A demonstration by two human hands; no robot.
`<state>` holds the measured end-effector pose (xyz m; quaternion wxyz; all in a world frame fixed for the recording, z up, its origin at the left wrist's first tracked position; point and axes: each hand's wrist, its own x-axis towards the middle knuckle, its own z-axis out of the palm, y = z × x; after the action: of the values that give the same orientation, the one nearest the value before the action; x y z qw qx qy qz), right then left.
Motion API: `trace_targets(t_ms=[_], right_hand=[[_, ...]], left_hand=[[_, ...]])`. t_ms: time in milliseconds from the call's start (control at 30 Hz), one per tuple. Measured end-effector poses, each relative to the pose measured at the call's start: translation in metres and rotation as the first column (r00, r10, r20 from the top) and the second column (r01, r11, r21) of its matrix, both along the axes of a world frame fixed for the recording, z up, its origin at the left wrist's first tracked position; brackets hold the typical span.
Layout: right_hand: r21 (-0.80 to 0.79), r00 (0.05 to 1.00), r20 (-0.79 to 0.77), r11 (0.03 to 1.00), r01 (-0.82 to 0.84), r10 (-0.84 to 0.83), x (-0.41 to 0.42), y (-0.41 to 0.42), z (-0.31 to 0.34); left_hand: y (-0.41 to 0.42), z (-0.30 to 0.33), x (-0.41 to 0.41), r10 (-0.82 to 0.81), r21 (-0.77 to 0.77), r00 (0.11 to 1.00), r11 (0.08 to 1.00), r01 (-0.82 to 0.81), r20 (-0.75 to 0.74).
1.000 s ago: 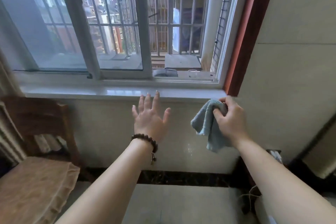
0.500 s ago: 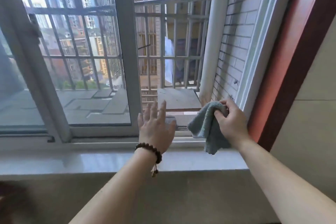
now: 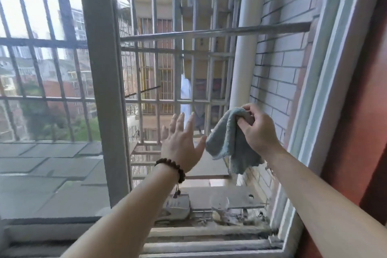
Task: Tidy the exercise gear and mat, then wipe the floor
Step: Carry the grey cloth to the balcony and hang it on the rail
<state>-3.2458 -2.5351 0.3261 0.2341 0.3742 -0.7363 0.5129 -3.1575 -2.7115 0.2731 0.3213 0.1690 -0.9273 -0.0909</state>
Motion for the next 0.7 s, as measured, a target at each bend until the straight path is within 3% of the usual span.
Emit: trace_targets(t_ms=[233,400,533,700], right_hand=[[-0.084,0.999,-0.037,0.996,-0.027,0.024,-0.073,-0.030,0.042],[-0.098,1.000,0.020,0.995,-0.022,0.024,-0.094,-0.044,0.058],[-0.058,0.993,0.056,0.993,-0.098,0.101,-0.096,-0.053,0.066],[-0.105,0.952,0.255,0.983,-0.149,0.171,-0.107,-0.051,0.066]], left_hand=[[-0.022,0.043,-0.079,-0.205,0.009,0.967,0.978,0.209,-0.153],[-0.023,0.073,-0.105,-0.508,0.088,0.810,0.829,0.552,-0.293],[-0.019,0.096,-0.124,-0.532,0.255,0.757,0.727,0.638,-0.379],[-0.035,0.114,-0.137,-0.482,0.318,0.700,0.652,0.688,-0.528]])
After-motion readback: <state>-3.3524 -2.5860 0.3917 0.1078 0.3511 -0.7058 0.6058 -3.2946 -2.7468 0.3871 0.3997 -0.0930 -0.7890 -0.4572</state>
